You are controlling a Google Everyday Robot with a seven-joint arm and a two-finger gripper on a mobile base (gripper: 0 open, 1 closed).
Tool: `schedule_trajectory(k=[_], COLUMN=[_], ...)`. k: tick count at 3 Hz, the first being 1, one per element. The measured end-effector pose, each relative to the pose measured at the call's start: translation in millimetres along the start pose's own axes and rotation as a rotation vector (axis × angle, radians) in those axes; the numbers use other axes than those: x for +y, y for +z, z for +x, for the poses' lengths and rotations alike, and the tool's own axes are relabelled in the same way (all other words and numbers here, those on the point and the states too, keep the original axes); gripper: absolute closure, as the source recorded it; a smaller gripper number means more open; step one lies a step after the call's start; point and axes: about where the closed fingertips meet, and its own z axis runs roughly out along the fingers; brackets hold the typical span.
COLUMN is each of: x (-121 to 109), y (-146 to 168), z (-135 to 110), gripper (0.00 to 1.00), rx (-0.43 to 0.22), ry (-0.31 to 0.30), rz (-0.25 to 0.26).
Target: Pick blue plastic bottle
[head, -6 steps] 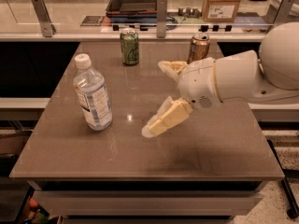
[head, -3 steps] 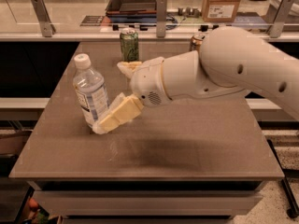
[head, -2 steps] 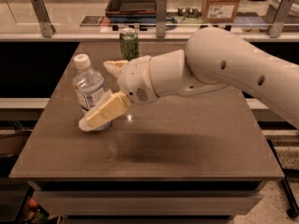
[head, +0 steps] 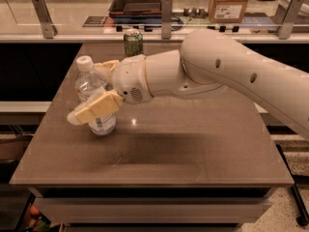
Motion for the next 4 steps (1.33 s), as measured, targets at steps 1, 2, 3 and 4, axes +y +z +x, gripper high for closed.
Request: schedule_trajectory(k=[1,2,3,4], x=[1.9,3.8,5.8,7.6], y=[1.4,2.7,4.0,5.2], z=[-2.2,-4.3,-6.5,-8.5], gripper=[0.41,0.64,0.88,1.00], rx=[0.000,0.001,0.002,0.003], ry=[-0.005,-0.009,-0.014,-0.018], rz=[-0.003,-0.005,-0.008,-0.011])
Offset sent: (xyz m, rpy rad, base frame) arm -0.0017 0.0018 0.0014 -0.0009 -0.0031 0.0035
